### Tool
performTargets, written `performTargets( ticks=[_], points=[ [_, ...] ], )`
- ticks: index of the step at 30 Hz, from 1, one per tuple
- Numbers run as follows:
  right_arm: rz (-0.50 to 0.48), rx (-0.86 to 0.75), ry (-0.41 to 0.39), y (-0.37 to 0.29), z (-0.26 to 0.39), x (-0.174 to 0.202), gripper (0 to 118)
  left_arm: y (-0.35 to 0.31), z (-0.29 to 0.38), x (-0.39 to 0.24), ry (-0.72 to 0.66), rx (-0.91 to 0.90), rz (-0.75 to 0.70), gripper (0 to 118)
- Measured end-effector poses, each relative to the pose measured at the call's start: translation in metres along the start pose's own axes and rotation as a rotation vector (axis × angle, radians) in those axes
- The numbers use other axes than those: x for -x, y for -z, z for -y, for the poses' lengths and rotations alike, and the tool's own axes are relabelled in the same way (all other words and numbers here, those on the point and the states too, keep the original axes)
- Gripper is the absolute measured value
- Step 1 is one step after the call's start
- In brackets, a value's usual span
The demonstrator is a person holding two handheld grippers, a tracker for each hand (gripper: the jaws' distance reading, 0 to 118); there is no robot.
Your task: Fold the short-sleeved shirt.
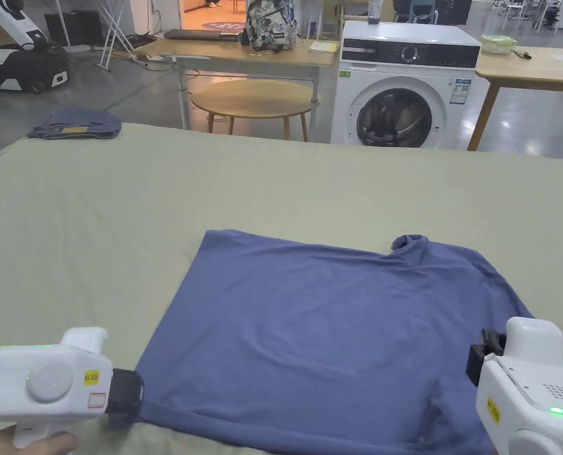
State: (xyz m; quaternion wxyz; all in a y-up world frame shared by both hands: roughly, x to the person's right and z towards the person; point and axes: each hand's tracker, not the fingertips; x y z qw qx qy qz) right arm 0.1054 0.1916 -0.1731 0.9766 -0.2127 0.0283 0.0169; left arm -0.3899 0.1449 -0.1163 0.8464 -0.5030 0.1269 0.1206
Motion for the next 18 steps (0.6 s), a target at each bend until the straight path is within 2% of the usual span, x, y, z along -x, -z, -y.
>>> performTargets(
  ticks=[3, 7, 9, 12, 13, 14, 16, 17, 18],
  points=[
    [0.004, 0.019, -0.007, 0.002, 0.007, -0.004, 0, 0.026, 0.010, -0.003, -0.003, 0.105, -0.044, 67],
    [0.010, 0.036, -0.014, -0.006, 0.009, -0.009, 0, 0.018, 0.016, -0.011, 0.014, 0.026, -0.057, 67],
    [0.008, 0.045, 0.004, -0.009, 0.010, -0.015, 0, 0.016, 0.021, -0.016, 0.045, -0.008, -0.059, 63],
    [0.008, 0.073, 0.014, -0.008, 0.014, -0.026, 0, 0.013, 0.021, -0.017, 0.033, -0.027, -0.013, 32],
    [0.022, 0.094, 0.011, -0.008, 0.015, -0.030, 0, 0.013, 0.020, -0.017, 0.023, -0.021, 0.011, 13],
    [0.033, 0.121, 0.004, -0.008, 0.018, -0.035, 0, 0.013, 0.020, -0.018, 0.024, -0.019, 0.012, 2],
    [0.056, 0.194, -0.006, -0.006, 0.021, -0.046, 0, 0.014, 0.018, -0.020, 0.068, -0.013, -0.008, 1],
    [0.053, 0.207, 0.005, -0.006, 0.023, -0.052, 5, 0.013, 0.019, -0.020, 0.070, -0.015, -0.009, 1],
    [0.050, 0.215, 0.000, -0.011, 0.025, -0.056, 17, 0.013, 0.019, -0.020, 0.068, -0.015, -0.006, 1]
  ],
)
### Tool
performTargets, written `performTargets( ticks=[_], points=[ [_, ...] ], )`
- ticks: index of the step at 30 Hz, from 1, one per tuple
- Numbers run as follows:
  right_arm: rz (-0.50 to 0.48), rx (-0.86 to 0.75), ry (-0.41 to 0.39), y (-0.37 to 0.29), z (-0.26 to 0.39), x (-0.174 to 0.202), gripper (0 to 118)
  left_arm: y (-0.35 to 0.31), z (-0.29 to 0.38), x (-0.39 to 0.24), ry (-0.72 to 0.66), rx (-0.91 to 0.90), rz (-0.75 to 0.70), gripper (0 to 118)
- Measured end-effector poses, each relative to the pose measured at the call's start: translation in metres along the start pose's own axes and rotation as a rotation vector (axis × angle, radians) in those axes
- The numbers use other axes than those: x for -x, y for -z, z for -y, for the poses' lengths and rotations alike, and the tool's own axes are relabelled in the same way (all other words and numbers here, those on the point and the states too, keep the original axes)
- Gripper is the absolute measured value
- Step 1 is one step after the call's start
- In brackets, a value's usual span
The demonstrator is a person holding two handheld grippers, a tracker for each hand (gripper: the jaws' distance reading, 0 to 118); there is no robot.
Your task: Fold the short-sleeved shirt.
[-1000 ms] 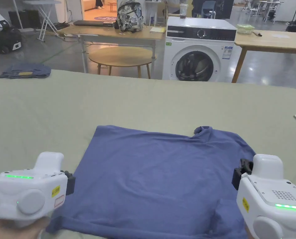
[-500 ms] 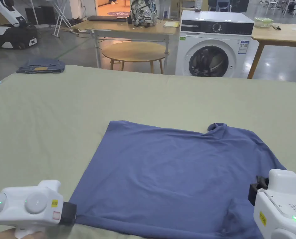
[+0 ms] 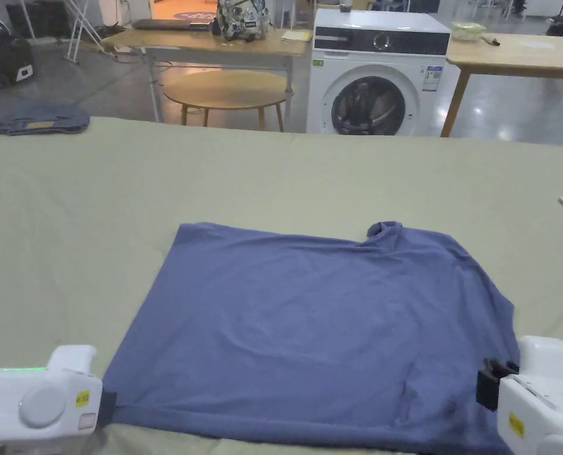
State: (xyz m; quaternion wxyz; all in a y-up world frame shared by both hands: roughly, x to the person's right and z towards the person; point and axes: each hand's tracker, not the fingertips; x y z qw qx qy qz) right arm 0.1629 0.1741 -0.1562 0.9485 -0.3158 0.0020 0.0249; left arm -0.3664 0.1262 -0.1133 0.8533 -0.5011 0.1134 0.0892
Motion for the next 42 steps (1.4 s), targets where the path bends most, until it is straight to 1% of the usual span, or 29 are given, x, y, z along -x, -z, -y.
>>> performTargets(
  ticks=[1, 2, 3, 5, 8, 10, 13, 14, 15, 16, 17, 18, 19, 20, 21, 23, 25, 28, 31, 34, 39, 42],
  points=[
    [0.011, 0.045, -0.034, 0.000, 0.004, -0.004, 38, 0.000, -0.001, 0.001, 0.001, 0.000, 0.003, 1],
    [0.022, 0.076, -0.049, 0.002, 0.007, -0.008, 53, 0.000, -0.001, 0.002, -0.003, -0.002, 0.007, 1],
    [0.030, 0.116, -0.071, 0.004, 0.010, -0.013, 62, 0.000, 0.000, 0.004, -0.009, -0.002, 0.013, 1],
    [0.019, 0.177, -0.094, 0.007, 0.017, -0.017, 63, -0.002, 0.000, 0.004, -0.014, -0.002, 0.020, 1],
    [0.067, 0.271, -0.118, 0.017, 0.031, -0.027, 63, -0.003, 0.001, 0.003, -0.011, -0.004, 0.020, 1],
    [0.074, 0.344, -0.100, 0.027, 0.040, -0.032, 63, -0.002, 0.000, 0.004, -0.011, -0.007, 0.019, 1],
    [0.033, 0.421, -0.066, 0.037, 0.050, -0.036, 63, -0.002, 0.002, 0.005, -0.014, -0.011, 0.020, 1],
    [0.031, 0.389, -0.060, 0.036, 0.050, -0.036, 63, -0.002, 0.002, 0.005, -0.015, -0.011, 0.022, 1],
    [0.021, 0.370, -0.047, 0.034, 0.050, -0.035, 60, -0.002, 0.002, 0.005, -0.015, -0.012, 0.023, 1],
    [-0.019, 0.377, -0.024, 0.034, 0.048, -0.035, 52, -0.003, 0.002, 0.006, -0.016, -0.013, 0.024, 1],
    [-0.057, 0.378, 0.016, 0.034, 0.047, -0.036, 39, -0.006, 0.003, 0.004, -0.017, -0.014, 0.026, 1],
    [-0.066, 0.388, 0.043, 0.036, 0.047, -0.036, 17, -0.007, 0.004, 0.003, -0.017, -0.015, 0.026, 1],
    [-0.034, 0.389, 0.002, 0.037, 0.047, -0.035, 9, -0.008, 0.004, 0.003, -0.019, -0.017, 0.027, 1],
    [-0.041, 0.386, -0.013, 0.038, 0.046, -0.038, 9, -0.009, 0.005, 0.004, -0.020, -0.018, 0.029, 1],
    [-0.046, 0.384, -0.004, 0.037, 0.045, -0.041, 8, -0.011, 0.005, 0.003, -0.020, -0.021, 0.030, 1],
    [-0.068, 0.363, 0.043, 0.032, 0.039, -0.048, 7, -0.018, 0.004, 0.002, -0.012, -0.037, 0.032, 1],
    [-0.073, 0.341, 0.048, 0.023, 0.031, -0.048, 7, -0.025, 0.000, 0.002, -0.013, -0.062, 0.037, 1],
    [-0.089, 0.285, 0.058, 0.010, 0.008, -0.048, 7, -0.038, -0.013, 0.004, -0.063, -0.131, 0.076, 1],
    [-0.092, 0.240, 0.047, 0.007, -0.016, -0.046, 7, -0.045, -0.033, 0.005, -0.049, -0.183, 0.085, 1],
    [-0.096, 0.210, 0.049, 0.017, -0.040, -0.044, 7, -0.044, -0.058, 0.007, -0.070, -0.217, 0.107, 1],
    [-0.092, 0.169, 0.071, 0.054, -0.073, -0.041, 7, -0.027, -0.102, -0.003, -0.051, -0.238, 0.100, 1],
    [-0.087, 0.171, 0.080, 0.077, -0.094, -0.036, 7, -0.010, -0.128, -0.013, -0.036, -0.237, 0.088, 1]
  ],
)
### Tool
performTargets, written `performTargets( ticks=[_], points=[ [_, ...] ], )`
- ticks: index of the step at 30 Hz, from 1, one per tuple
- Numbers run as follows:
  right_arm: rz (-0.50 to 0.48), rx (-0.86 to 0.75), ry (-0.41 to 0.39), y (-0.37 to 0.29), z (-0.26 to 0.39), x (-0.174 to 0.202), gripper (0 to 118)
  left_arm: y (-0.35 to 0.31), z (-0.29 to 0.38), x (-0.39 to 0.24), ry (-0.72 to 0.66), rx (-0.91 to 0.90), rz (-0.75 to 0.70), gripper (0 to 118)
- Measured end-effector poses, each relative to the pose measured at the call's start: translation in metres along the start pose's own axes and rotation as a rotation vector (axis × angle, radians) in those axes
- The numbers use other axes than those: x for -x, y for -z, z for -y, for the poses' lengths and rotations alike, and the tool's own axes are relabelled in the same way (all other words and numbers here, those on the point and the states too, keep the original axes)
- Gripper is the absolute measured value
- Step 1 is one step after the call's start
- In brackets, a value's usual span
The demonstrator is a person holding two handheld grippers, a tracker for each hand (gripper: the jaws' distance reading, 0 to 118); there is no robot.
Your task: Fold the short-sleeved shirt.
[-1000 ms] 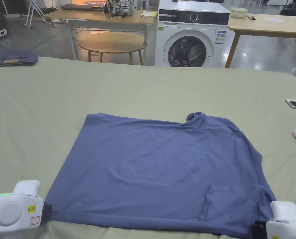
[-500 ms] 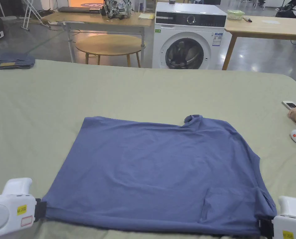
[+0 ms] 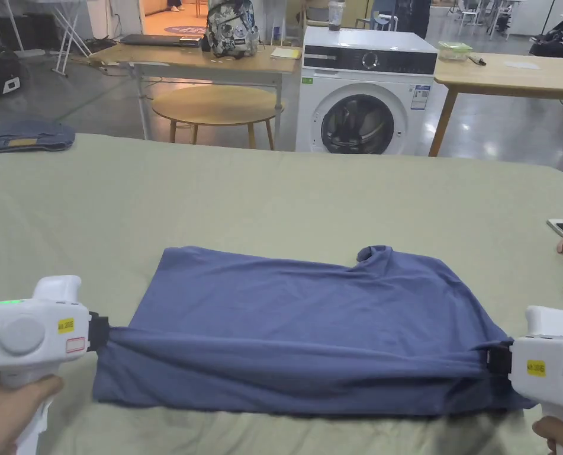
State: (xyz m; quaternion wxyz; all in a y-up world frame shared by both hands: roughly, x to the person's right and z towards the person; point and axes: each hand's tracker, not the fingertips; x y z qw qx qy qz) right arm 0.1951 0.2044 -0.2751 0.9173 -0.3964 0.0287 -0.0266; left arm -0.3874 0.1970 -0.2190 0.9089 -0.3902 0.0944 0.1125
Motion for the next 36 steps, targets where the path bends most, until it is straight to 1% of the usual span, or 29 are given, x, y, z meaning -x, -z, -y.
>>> performTargets(
  ticks=[6, 11, 12, 14, 15, 17, 18, 19, 20, 21, 22, 24, 27, 29, 31, 33, 34, 35, 36],
  points=[
    [-0.008, 0.055, 0.019, 0.060, -0.037, -0.002, 7, 0.048, -0.027, -0.009, 0.024, 0.054, -0.036, 1],
    [0.004, 0.133, 0.020, 0.100, -0.045, -0.001, 7, 0.079, -0.035, -0.014, 0.027, 0.104, -0.048, 1],
    [0.016, 0.143, 0.016, 0.106, -0.044, 0.001, 8, 0.084, -0.036, -0.015, 0.026, 0.106, -0.050, 1],
    [0.036, 0.143, -0.018, 0.113, -0.038, 0.003, 12, 0.090, -0.038, -0.019, 0.036, 0.121, -0.055, 1],
    [0.041, 0.135, -0.026, 0.114, -0.036, 0.004, 13, 0.091, -0.037, -0.019, 0.040, 0.119, -0.058, 1],
    [0.067, 0.104, -0.038, 0.110, -0.034, 0.006, 30, 0.090, -0.037, -0.021, 0.051, 0.111, -0.057, 1],
    [0.068, 0.080, -0.039, 0.115, -0.030, 0.002, 39, 0.088, -0.037, -0.021, 0.053, 0.108, -0.055, 3],
    [0.063, 0.048, -0.038, 0.111, -0.030, 0.002, 52, 0.084, -0.036, -0.021, 0.051, 0.101, -0.050, 11],
    [0.061, 0.009, -0.035, 0.105, -0.031, 0.002, 60, 0.080, -0.037, -0.021, 0.051, 0.095, -0.050, 26],
    [0.065, -0.026, -0.036, 0.097, -0.032, 0.003, 64, 0.074, -0.037, -0.021, 0.052, 0.083, -0.046, 47],
    [0.067, -0.067, -0.039, 0.083, -0.033, 0.008, 65, 0.066, -0.037, -0.021, 0.048, 0.052, -0.039, 53],
    [0.062, -0.142, -0.048, 0.064, -0.034, 0.014, 65, 0.052, -0.037, -0.022, 0.040, 0.003, -0.025, 56],
    [0.048, -0.240, -0.054, 0.028, -0.032, 0.030, 65, 0.025, -0.034, -0.025, 0.025, -0.108, 0.030, 56],
    [0.061, -0.309, -0.042, 0.011, -0.024, 0.041, 65, 0.006, -0.027, -0.029, 0.027, -0.184, 0.038, 56],
    [0.052, -0.362, -0.036, 0.007, -0.014, 0.052, 65, -0.011, -0.017, -0.036, 0.037, -0.262, 0.023, 56],
    [0.049, -0.410, -0.053, -0.004, -0.002, 0.066, 64, -0.027, -0.005, -0.043, 0.058, -0.339, 0.006, 56],
    [0.052, -0.437, -0.060, -0.013, 0.002, 0.076, 63, -0.034, 0.002, -0.047, 0.072, -0.380, -0.005, 53],
    [0.052, -0.466, -0.061, -0.019, 0.007, 0.082, 60, -0.036, 0.007, -0.049, 0.087, -0.404, -0.022, 47],
    [0.050, -0.486, -0.060, -0.024, 0.012, 0.089, 52, -0.042, 0.013, -0.052, 0.102, -0.433, -0.039, 38]
  ],
)
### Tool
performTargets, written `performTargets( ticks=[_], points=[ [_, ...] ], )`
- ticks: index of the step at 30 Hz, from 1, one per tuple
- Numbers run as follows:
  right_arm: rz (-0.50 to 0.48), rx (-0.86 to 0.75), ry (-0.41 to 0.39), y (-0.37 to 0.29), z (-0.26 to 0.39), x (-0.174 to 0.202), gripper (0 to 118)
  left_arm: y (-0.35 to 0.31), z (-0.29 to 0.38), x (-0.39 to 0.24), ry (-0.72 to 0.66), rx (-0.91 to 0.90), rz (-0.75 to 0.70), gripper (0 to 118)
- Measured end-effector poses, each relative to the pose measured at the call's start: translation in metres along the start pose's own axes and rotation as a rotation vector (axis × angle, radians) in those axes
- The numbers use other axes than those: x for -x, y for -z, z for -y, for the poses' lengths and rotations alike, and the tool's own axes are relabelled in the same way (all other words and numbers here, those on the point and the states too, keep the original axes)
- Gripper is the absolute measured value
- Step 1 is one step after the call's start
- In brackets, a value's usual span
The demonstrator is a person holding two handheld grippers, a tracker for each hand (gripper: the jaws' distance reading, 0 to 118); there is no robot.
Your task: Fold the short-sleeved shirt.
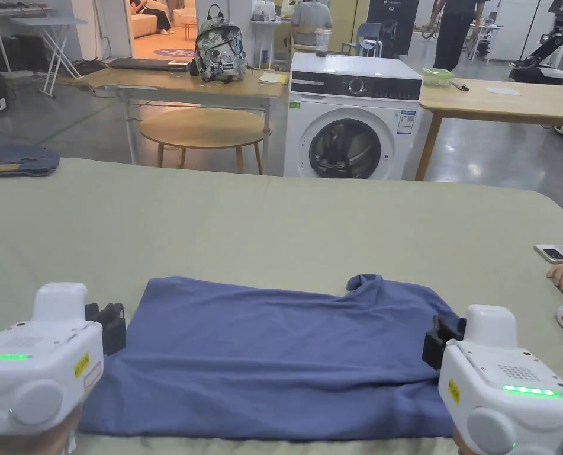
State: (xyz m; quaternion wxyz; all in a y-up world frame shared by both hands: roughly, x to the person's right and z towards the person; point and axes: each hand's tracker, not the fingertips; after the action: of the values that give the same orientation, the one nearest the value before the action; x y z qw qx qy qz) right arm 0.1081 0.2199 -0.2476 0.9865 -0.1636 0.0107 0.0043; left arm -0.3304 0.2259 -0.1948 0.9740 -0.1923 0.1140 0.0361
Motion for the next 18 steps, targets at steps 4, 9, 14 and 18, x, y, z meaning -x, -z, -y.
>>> performTargets(
  ticks=[4, 9, 14, 18],
  points=[
    [-0.048, -0.062, 0.031, -0.020, 0.001, 0.015, 9, -0.023, 0.008, -0.007, 0.001, -0.084, -0.015, 6],
    [-0.053, -0.113, -0.001, -0.034, -0.002, 0.028, 0, -0.044, 0.009, -0.013, 0.032, -0.120, -0.027, 0],
    [-0.050, -0.105, 0.024, -0.036, -0.001, 0.023, 0, -0.043, 0.010, -0.003, 0.060, -0.014, -0.042, 0],
    [-0.049, -0.079, 0.024, -0.034, 0.007, 0.016, 0, -0.019, 0.016, 0.025, -0.026, 0.173, 0.006, 0]
  ],
)
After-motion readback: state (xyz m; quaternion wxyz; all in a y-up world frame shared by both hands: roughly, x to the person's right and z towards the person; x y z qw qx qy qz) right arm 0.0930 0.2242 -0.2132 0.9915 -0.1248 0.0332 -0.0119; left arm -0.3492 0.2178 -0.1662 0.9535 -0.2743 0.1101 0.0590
